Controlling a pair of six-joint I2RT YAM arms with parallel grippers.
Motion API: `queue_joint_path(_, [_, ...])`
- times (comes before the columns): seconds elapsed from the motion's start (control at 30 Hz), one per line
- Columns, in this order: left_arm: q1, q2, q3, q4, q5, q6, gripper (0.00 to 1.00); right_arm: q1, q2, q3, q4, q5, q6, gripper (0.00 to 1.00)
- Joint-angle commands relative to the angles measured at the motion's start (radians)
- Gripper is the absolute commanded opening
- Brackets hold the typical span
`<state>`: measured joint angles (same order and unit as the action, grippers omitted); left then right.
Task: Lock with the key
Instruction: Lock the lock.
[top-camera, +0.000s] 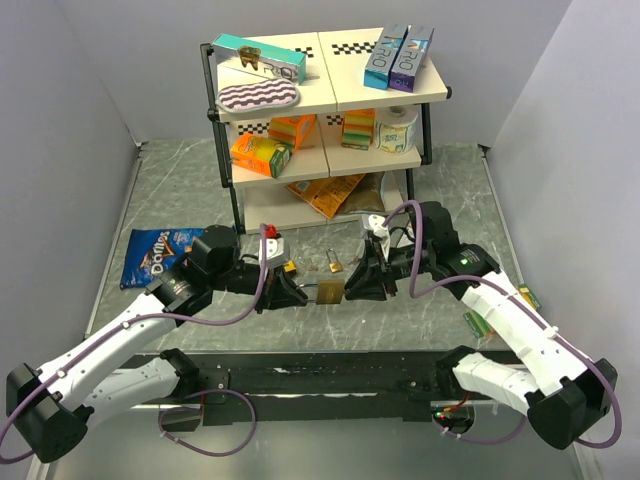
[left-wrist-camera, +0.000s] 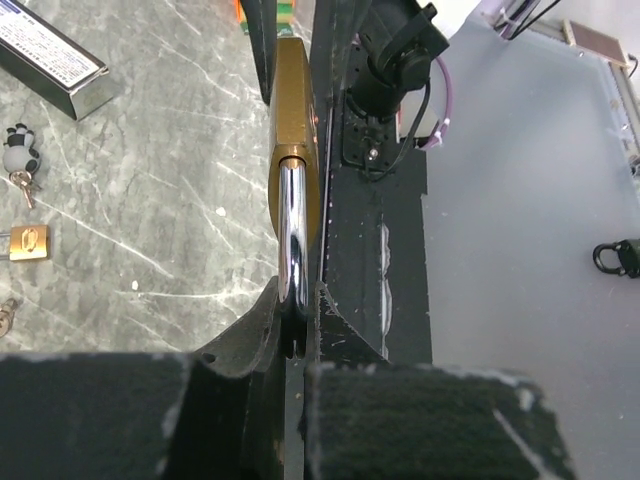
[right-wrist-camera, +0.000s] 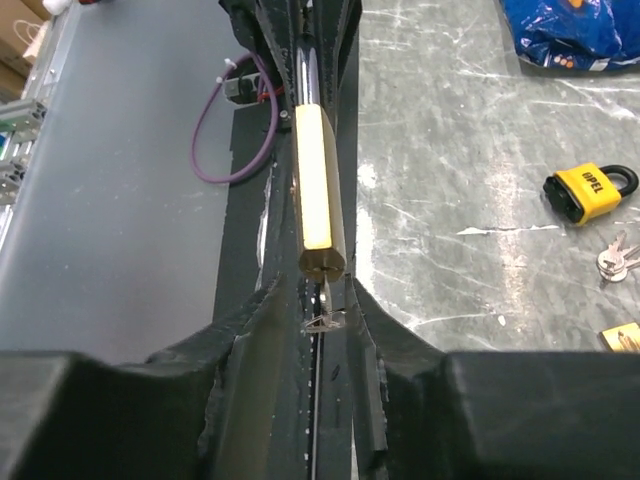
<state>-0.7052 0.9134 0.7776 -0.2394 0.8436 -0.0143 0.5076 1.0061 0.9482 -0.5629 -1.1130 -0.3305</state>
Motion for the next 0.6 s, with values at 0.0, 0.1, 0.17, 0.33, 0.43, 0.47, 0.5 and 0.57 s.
queue_joint_path(0.0, [0.003,-0.022,0.017,0.155,0.055,-0.049,0.01,-0.004,0.009,0.006,0.002,-0.007,-0.041,0.23])
queue_joint_path(0.1, [0.003,-0.025,0.012,0.146,0.045,-0.044,0.01,-0.004,0.002,-0.002,-0.003,0.005,-0.048,0.02])
queue_joint_path(0.17, [0.004,-0.030,0.003,0.135,0.034,-0.042,0.01,-0.012,-0.017,-0.017,0.004,0.015,-0.045,0.00])
queue_joint_path(0.33, [0.022,-0.045,-0.023,0.120,0.031,-0.026,0.01,-0.098,-0.055,-0.058,-0.069,-0.007,-0.146,0.00])
queue_joint_path(0.43, [0.044,-0.051,-0.026,0.112,0.048,-0.015,0.01,-0.165,-0.063,-0.068,-0.185,-0.022,-0.290,0.00])
queue_joint_path(0.47, [0.052,-0.056,-0.026,0.111,0.048,-0.013,0.01,-0.178,-0.064,-0.072,-0.213,-0.021,-0.332,0.00])
queue_joint_path(0.5, [0.056,-0.057,-0.026,0.111,0.049,-0.010,0.01,-0.210,-0.066,-0.081,-0.238,-0.016,-0.362,0.00])
queue_joint_path(0.57, [0.061,-0.056,-0.026,0.100,0.051,0.000,0.01,-0.237,-0.058,-0.094,-0.259,0.001,-0.416,0.00])
